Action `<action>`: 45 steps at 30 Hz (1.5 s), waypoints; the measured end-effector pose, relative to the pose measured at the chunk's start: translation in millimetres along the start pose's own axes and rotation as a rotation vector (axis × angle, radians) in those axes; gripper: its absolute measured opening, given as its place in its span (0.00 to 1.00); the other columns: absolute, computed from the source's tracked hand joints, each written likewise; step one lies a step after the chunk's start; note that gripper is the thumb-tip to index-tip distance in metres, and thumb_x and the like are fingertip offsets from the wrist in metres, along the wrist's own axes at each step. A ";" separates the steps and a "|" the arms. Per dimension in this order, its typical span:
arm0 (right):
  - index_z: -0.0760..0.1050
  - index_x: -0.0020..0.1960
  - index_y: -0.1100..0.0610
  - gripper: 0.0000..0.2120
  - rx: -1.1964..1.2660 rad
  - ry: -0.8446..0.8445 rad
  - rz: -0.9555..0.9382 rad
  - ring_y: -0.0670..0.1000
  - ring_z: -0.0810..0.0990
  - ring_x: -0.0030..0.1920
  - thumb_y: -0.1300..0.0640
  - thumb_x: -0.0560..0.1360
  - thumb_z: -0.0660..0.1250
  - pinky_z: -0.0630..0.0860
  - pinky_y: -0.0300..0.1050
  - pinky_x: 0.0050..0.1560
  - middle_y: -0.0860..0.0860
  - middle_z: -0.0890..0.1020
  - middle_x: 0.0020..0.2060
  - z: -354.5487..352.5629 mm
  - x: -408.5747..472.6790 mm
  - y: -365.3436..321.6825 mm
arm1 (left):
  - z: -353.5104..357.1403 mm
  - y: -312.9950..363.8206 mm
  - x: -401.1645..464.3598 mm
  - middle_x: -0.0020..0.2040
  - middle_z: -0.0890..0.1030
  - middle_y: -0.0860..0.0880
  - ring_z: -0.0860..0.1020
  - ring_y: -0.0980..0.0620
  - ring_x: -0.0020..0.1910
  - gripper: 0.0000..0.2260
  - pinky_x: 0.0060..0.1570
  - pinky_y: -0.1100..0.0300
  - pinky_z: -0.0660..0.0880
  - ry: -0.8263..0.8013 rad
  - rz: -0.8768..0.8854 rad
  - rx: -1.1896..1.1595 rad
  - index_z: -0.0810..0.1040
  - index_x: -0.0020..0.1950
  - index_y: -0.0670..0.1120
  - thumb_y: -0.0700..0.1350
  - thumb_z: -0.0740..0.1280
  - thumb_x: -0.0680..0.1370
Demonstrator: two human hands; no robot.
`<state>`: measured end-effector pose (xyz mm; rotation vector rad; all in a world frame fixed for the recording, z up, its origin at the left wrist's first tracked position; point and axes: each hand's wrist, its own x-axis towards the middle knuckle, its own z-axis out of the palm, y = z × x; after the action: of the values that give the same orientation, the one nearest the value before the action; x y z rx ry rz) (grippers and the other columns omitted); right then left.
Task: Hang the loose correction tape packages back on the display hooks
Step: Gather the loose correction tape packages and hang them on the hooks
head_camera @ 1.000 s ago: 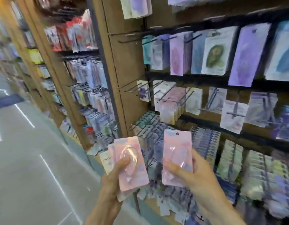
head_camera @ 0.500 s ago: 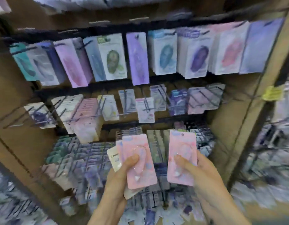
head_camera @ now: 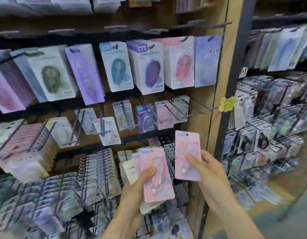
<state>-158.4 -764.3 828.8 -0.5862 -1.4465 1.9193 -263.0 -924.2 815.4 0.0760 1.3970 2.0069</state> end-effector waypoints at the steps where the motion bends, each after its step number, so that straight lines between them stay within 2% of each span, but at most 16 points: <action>1: 0.83 0.58 0.53 0.17 -0.004 -0.007 -0.036 0.58 0.85 0.57 0.50 0.70 0.75 0.76 0.68 0.65 0.54 0.87 0.55 0.2 12.9 -1.6 | 3.0 0.1 1.7 0.54 0.88 0.42 0.88 0.41 0.48 0.32 0.45 0.47 0.82 0.006 0.006 -0.003 0.83 0.64 0.46 0.51 0.80 0.60; 5: 0.82 0.61 0.52 0.13 -0.021 -0.041 -0.114 0.61 0.83 0.60 0.52 0.77 0.72 0.74 0.69 0.66 0.54 0.86 0.56 -4.0 57.9 -1.6 | 15.9 -1.4 7.0 0.54 0.88 0.41 0.88 0.41 0.46 0.30 0.41 0.47 0.83 0.028 0.015 -0.015 0.83 0.64 0.46 0.50 0.79 0.62; 8: 0.81 0.63 0.52 0.12 -0.065 -0.080 -0.124 0.57 0.83 0.60 0.56 0.81 0.70 0.75 0.67 0.67 0.52 0.86 0.57 -7.2 74.2 2.9 | 23.7 -5.0 9.4 0.54 0.88 0.40 0.88 0.39 0.47 0.27 0.38 0.46 0.84 0.037 0.013 -0.024 0.83 0.65 0.46 0.48 0.78 0.65; 15: 0.80 0.64 0.52 0.12 -0.107 -0.126 -0.115 0.53 0.84 0.58 0.57 0.80 0.70 0.78 0.60 0.65 0.50 0.86 0.56 -12.5 80.6 1.4 | 37.8 -12.0 14.9 0.54 0.88 0.40 0.88 0.41 0.46 0.28 0.39 0.47 0.84 0.029 0.019 -0.042 0.83 0.64 0.45 0.48 0.78 0.64; 18: 0.81 0.61 0.52 0.10 -0.131 -0.135 -0.128 0.54 0.85 0.57 0.56 0.80 0.70 0.79 0.56 0.62 0.50 0.87 0.54 -12.3 78.5 -2.3 | 41.7 -13.8 15.2 0.54 0.88 0.40 0.87 0.40 0.48 0.28 0.43 0.45 0.84 0.038 0.026 -0.047 0.83 0.64 0.46 0.48 0.78 0.64; 24: 0.84 0.52 0.55 0.08 -0.110 -0.025 -0.009 0.56 0.85 0.51 0.52 0.77 0.74 0.80 0.53 0.53 0.54 0.88 0.48 0.4 96.4 3.2 | 46.0 -15.5 15.6 0.54 0.88 0.40 0.88 0.41 0.45 0.26 0.40 0.46 0.85 0.061 0.041 -0.064 0.83 0.65 0.45 0.46 0.77 0.67; 26: 0.81 0.45 0.59 0.12 -0.089 0.025 0.066 0.55 0.82 0.45 0.50 0.74 0.77 0.78 0.52 0.52 0.57 0.86 0.43 15.1 118.0 4.7 | 46.7 -13.9 14.8 0.54 0.88 0.40 0.88 0.41 0.45 0.26 0.38 0.47 0.84 0.056 0.042 -0.077 0.83 0.65 0.45 0.46 0.77 0.67; 28: 0.77 0.43 0.59 0.16 -0.032 0.068 0.149 0.53 0.79 0.45 0.49 0.71 0.80 0.79 0.55 0.56 0.56 0.82 0.42 32.4 142.5 5.2 | 45.9 -11.8 14.7 0.54 0.88 0.40 0.88 0.41 0.45 0.26 0.38 0.47 0.84 0.053 0.044 -0.084 0.83 0.65 0.45 0.46 0.77 0.67; 32: 0.80 0.54 0.59 0.21 -0.023 0.122 0.260 0.57 0.82 0.56 0.50 0.69 0.82 0.78 0.53 0.61 0.55 0.83 0.51 50.7 170.6 10.3 | 41.1 -9.0 16.8 0.56 0.87 0.40 0.87 0.39 0.49 0.27 0.42 0.43 0.84 0.059 0.064 -0.091 0.83 0.66 0.46 0.46 0.78 0.67; 34: 0.75 0.68 0.61 0.32 -0.133 0.194 0.224 0.58 0.79 0.61 0.51 0.70 0.82 0.75 0.49 0.60 0.56 0.81 0.60 45.3 155.2 11.2 | 38.4 -9.6 17.1 0.57 0.87 0.40 0.87 0.38 0.52 0.26 0.46 0.42 0.84 0.057 0.080 -0.095 0.83 0.66 0.47 0.46 0.78 0.68; 35: 0.73 0.71 0.59 0.35 -0.146 0.234 0.187 0.56 0.79 0.62 0.50 0.70 0.82 0.75 0.48 0.60 0.56 0.80 0.63 39.6 137.6 10.6 | 37.3 -10.4 17.3 0.57 0.87 0.41 0.87 0.38 0.53 0.25 0.48 0.41 0.84 0.057 0.086 -0.099 0.83 0.66 0.47 0.45 0.77 0.69; 37: 0.79 0.64 0.53 0.27 -0.120 0.150 0.101 0.52 0.82 0.58 0.46 0.69 0.81 0.78 0.50 0.60 0.51 0.84 0.59 25.6 88.2 9.9 | 37.4 -11.1 18.3 0.57 0.87 0.40 0.86 0.38 0.54 0.25 0.52 0.39 0.83 0.066 0.087 -0.114 0.83 0.66 0.46 0.44 0.78 0.69; 39: 0.83 0.57 0.49 0.21 -0.138 -0.129 0.077 0.52 0.84 0.54 0.44 0.66 0.80 0.81 0.53 0.57 0.49 0.87 0.51 15.2 41.2 9.2 | 39.3 -14.0 21.2 0.57 0.87 0.39 0.86 0.36 0.56 0.24 0.55 0.36 0.82 0.076 0.076 -0.119 0.82 0.67 0.44 0.43 0.79 0.70; 40: 0.83 0.58 0.47 0.23 -0.166 -0.225 0.063 0.52 0.85 0.52 0.45 0.64 0.81 0.82 0.51 0.54 0.49 0.87 0.50 11.1 27.2 10.3 | 41.2 -16.1 22.2 0.57 0.87 0.38 0.85 0.35 0.56 0.24 0.57 0.34 0.81 0.079 0.071 -0.118 0.82 0.67 0.43 0.42 0.80 0.71; 43: 0.79 0.61 0.47 0.33 -0.201 -0.210 0.046 0.49 0.86 0.49 0.50 0.57 0.84 0.82 0.43 0.46 0.49 0.87 0.47 1.9 15.6 16.6 | 47.3 -23.7 24.8 0.57 0.86 0.37 0.85 0.35 0.57 0.21 0.60 0.32 0.79 0.070 0.055 -0.118 0.82 0.66 0.42 0.41 0.78 0.73; 45: 0.79 0.62 0.51 0.32 -0.147 -0.219 0.081 0.50 0.87 0.50 0.54 0.59 0.82 0.83 0.43 0.46 0.49 0.88 0.47 -3.8 18.6 16.5 | 49.8 -27.7 26.6 0.58 0.86 0.38 0.85 0.36 0.58 0.22 0.62 0.33 0.79 0.060 0.039 -0.133 0.82 0.66 0.42 0.44 0.77 0.73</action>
<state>-172.3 -751.2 812.6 -0.5203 -1.7376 2.0024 -249.2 -863.8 804.4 -0.0160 1.3039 2.1446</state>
